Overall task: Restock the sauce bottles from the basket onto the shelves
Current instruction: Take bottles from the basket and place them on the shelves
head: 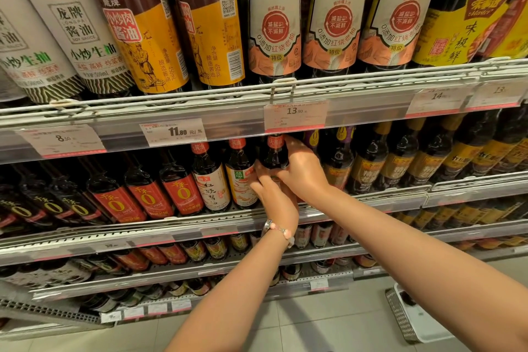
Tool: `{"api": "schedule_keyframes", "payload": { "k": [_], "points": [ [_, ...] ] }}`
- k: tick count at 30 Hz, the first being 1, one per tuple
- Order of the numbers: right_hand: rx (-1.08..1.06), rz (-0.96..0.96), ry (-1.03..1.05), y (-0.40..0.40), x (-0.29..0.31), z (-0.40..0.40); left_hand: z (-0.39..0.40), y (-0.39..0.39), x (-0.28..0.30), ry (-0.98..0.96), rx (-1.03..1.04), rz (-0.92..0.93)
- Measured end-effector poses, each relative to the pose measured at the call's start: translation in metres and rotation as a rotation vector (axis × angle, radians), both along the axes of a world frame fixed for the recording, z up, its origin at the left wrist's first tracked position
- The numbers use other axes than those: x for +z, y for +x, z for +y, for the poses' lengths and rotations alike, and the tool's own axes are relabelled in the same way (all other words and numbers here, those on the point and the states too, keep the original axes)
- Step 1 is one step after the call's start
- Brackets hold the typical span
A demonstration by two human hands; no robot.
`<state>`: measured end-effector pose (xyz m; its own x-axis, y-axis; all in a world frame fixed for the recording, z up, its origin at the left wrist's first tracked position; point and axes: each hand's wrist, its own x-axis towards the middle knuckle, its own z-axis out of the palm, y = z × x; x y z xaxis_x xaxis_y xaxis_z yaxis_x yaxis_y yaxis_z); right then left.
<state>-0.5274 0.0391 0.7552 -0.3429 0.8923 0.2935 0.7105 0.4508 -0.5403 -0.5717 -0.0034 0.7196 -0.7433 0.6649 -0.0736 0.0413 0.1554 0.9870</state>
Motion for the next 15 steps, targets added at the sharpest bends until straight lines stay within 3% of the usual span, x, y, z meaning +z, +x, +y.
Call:
{"api": "schedule_keyframes", "payload": {
  "k": [5, 9, 15],
  "points": [
    [0.011, 0.024, 0.022, -0.0022, -0.0013, 0.0017, -0.0005, 0.0006, -0.0003, -0.043, -0.004, 0.034],
    [-0.004, 0.043, 0.031, -0.0025, -0.0024, 0.0027, -0.0003, 0.004, 0.0025, 0.0, -0.015, -0.048],
    [-0.019, 0.009, 0.007, -0.0015, -0.0017, -0.0021, -0.0056, 0.0034, 0.0057, -0.047, -0.036, 0.087]
  ]
}}
